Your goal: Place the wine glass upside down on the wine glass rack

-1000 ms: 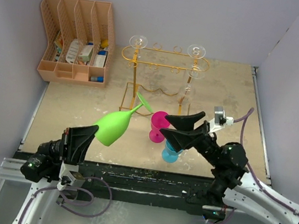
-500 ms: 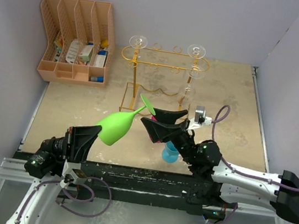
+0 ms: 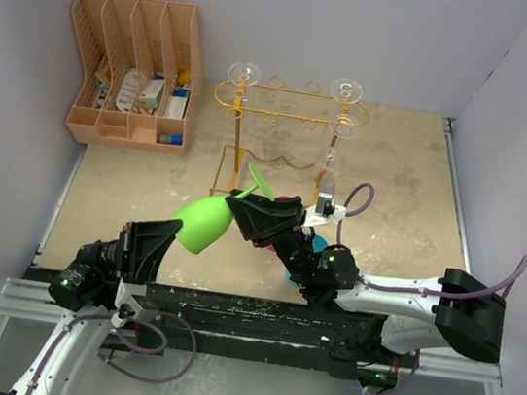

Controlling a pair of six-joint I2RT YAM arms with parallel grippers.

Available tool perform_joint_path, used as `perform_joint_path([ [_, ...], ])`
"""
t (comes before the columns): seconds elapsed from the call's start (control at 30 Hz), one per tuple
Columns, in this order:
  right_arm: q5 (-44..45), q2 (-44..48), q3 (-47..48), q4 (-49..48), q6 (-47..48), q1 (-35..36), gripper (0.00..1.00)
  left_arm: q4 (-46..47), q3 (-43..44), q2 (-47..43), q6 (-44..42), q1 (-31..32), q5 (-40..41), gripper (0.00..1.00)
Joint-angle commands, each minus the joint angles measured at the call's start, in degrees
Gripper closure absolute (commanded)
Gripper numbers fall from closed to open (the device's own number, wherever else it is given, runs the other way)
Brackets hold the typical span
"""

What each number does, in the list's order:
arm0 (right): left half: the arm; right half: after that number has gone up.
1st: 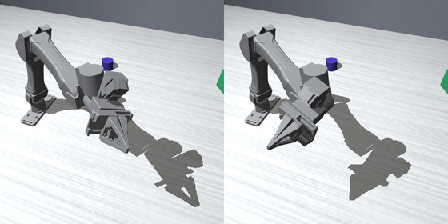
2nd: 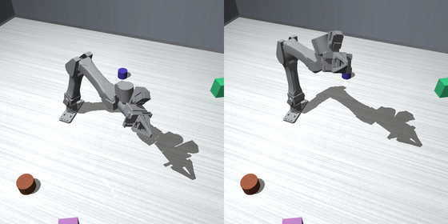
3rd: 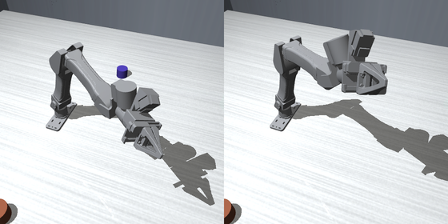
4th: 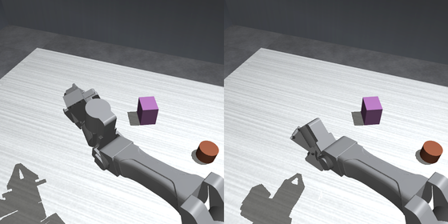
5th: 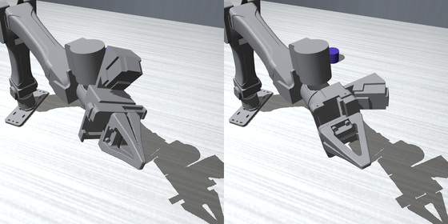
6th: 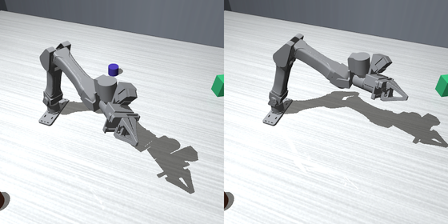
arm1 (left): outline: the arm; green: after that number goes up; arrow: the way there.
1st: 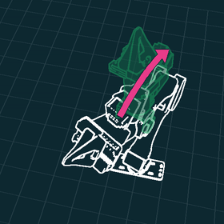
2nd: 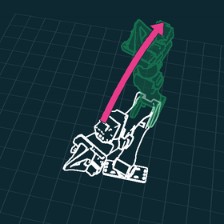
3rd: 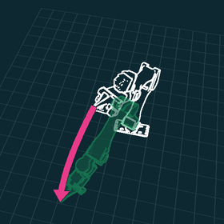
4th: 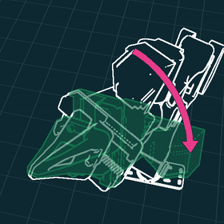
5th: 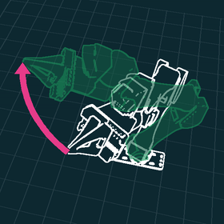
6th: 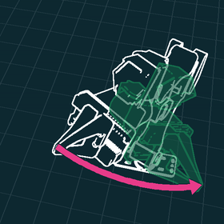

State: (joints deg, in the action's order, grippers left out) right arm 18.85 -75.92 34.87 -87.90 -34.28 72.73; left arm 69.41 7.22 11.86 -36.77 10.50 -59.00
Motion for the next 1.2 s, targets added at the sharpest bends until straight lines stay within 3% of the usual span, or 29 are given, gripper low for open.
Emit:
perform_joint_path([
  [0.0, 1.94, -0.26, 2.64, -11.14, 0.57, 0.32, 0.72, 2.38, -0.53, 1.12, -2.25, -0.4, 1.44, 1.0],
  [0.17, 1.42, -1.78, 3.35, -10.26, -1.0, 0.61, 0.92, 4.41, -0.73, 3.67, -4.14, -0.31, 3.19, 1.0],
  [0.33, 0.78, -4.25, 4.65, -11.38, -1.78, 1.25, 1.0, 7.81, -0.81, 6.76, -4.82, -0.31, 3.74, 1.0],
  [0.5, 2.52, -6.15, 6.63, -13.34, 0.38, 2.69, 1.0, 8.28, -1.35, 6.85, -4.97, -0.31, 2.28, 0.99],
  [0.57, 5.15, -3.98, 7.22, -11.18, 4.05, 3.43, 1.0, 8.65, -1.9, 6.79, -5.5, -0.31, 1.66, 0.8],
  [0.63, 8.35, 0.18, 8.13, -2.03, 8.17, 3.54, 1.0, 8.68, -2.04, 6.74, -5.89, -0.31, 1.36, 0.63],
  [0.87, 16.36, 12.38, 10.51, 17.7, 19.92, 3.74, 1.0, 2.96, 0.4, 6.08, -9.43, -0.31, 4.18, 0.19],
  [1.0, 18.37, 18.12, 12.38, 28.31, 24.62, 3.74, 1.0, -9.49, 4.61, 3.51, -13.37, -0.31, 9.92, 0.04],
  [1.03, 18.97, 19.21, 13.72, 33.12, 25.9, 3.78, 1.0, -16.8, 7.66, 2.31, -14.66, -0.31, 12.28, 0.0],
  [1.1, 20.62, 20.26, 17.04, 44.77, 27.19, 3.74, 1.0, -40.39, 17.21, 0.88, -17.42, -0.31, 17.05, 0.0],
  [1.17, 23.16, 20.55, 19.68, 53.5, 28.44, 3.78, 1.0, -54.48, 25.73, 3.11, -15.46, -0.31, 22.63, 0.0],
])
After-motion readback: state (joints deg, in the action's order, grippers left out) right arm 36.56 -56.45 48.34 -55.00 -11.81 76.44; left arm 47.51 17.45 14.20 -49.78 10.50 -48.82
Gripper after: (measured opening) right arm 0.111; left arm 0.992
